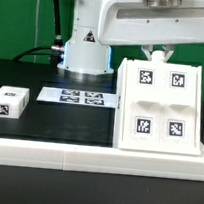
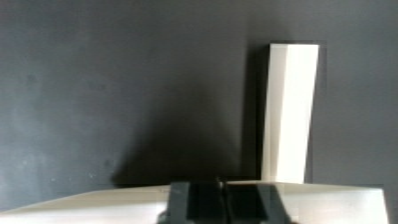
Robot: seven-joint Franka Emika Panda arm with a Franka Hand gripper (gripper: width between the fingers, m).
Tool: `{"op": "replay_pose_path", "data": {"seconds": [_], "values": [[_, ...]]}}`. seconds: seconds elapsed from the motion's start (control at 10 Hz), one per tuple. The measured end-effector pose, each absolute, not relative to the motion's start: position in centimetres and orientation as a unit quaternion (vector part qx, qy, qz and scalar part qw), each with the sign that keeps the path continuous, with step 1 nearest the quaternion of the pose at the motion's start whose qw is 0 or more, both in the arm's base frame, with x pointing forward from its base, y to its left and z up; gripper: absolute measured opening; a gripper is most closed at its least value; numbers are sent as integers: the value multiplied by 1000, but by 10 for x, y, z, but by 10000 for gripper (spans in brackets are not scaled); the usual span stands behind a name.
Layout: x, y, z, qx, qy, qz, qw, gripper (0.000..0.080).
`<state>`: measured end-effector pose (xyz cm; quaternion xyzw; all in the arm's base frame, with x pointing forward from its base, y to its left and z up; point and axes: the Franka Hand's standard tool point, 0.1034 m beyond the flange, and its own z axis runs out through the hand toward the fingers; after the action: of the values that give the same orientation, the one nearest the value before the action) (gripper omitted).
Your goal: Assemble cabinet
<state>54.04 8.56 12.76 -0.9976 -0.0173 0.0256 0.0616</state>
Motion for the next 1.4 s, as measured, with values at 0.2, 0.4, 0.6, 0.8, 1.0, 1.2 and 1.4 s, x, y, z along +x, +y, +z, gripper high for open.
{"op": "replay_pose_path", "data": {"seconds": [0.2, 0.4, 0.6, 0.8, 1.0, 1.2, 1.4], "values": [[539, 85, 129, -998, -18, 23, 61, 2], [535, 83, 135, -998, -19, 11, 61, 2], [528, 82, 135, -998, -20, 9, 59, 2], [528, 82, 134, -998, -20, 10, 59, 2], [528, 82, 134, -998, -20, 10, 59, 125], [528, 82, 134, -998, -20, 11, 59, 263], [528, 82, 134, -998, -20, 11, 59, 581]]}}
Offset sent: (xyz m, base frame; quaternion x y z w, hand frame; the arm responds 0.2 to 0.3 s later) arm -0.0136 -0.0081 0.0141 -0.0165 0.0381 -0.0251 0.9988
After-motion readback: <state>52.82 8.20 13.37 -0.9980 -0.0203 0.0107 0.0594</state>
